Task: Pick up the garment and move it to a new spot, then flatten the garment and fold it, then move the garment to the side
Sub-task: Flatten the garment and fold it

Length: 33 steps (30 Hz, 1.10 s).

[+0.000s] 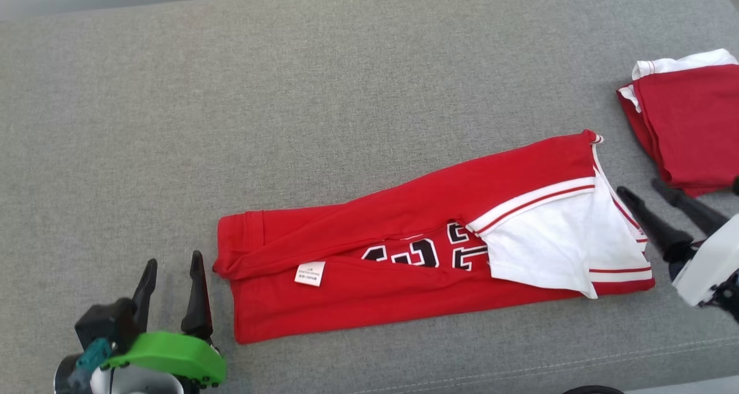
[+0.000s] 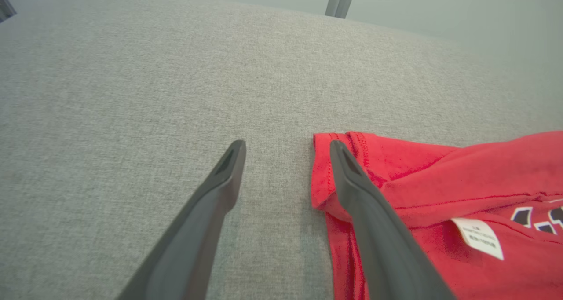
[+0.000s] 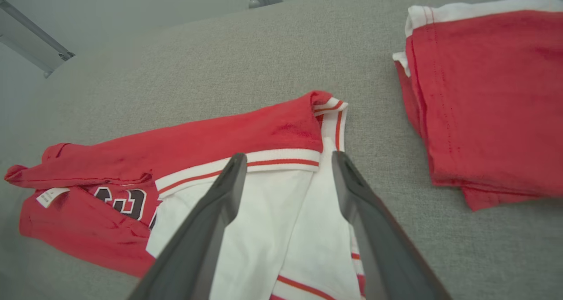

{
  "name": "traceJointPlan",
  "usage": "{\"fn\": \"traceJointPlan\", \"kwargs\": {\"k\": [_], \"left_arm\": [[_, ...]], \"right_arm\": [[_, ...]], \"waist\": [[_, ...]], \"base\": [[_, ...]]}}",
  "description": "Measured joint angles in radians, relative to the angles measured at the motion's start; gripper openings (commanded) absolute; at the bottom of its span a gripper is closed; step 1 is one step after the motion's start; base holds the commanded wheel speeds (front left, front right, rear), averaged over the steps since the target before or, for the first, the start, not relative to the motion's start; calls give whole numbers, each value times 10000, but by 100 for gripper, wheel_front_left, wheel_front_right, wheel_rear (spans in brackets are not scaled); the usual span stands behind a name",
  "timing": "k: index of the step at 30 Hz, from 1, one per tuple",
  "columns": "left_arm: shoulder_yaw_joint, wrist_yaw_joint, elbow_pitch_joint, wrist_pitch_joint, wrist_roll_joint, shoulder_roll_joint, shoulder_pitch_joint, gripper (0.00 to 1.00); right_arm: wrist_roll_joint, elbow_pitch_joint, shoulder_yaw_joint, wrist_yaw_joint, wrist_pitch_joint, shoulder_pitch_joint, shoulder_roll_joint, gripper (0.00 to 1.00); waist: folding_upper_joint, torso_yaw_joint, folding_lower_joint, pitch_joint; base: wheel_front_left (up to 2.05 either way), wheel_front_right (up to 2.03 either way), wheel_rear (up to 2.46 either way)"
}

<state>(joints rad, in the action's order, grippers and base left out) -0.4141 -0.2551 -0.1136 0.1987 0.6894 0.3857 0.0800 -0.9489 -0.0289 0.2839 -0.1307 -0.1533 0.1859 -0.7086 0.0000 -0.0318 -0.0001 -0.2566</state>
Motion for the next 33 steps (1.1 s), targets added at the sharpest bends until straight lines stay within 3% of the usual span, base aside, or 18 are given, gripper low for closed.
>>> {"fn": "traceJointPlan", "kwargs": {"k": [3, 8, 11, 17, 24, 33], "left_arm": [[282, -301, 115, 495, -368, -265, -286, 100], [867, -374, 660, 617, -1344, -945, -268, 100], [1195, 42, 882, 625, -1797, -1471, -247, 100], [1894, 846, 608, 625, -2247, -2299, -253, 100], [2587, 1762, 259, 625, -2821, -2899, -450, 100], [3089, 2247, 69, 625, -3212, -3219, -496, 100]], "right_arm": [[303, 40, -393, 0, -602, 95, -25, 100], [792, -1058, -347, 2, -1390, 862, 819, 100], [1127, -2236, -265, -2, -1565, 1418, 1269, 100], [1685, -3553, 10, 0, -1643, 2064, 1390, 100], [1565, -4006, 311, -12, -1860, 2350, 1110, 100], [1026, -3845, 476, -17, -2683, 2100, 650, 100]], "waist": [[0, 38, 0, -99], [0, 217, 0, -359], [0, 374, 0, -531], [0, 809, 0, -772], [0, 1022, 0, -791], [0, 905, 0, -633]], "base": [[0, 0, 0], [0, 0, 0], [0, 0, 0], [0, 0, 0], [0, 0, 0], [0, 0, 0]]}}
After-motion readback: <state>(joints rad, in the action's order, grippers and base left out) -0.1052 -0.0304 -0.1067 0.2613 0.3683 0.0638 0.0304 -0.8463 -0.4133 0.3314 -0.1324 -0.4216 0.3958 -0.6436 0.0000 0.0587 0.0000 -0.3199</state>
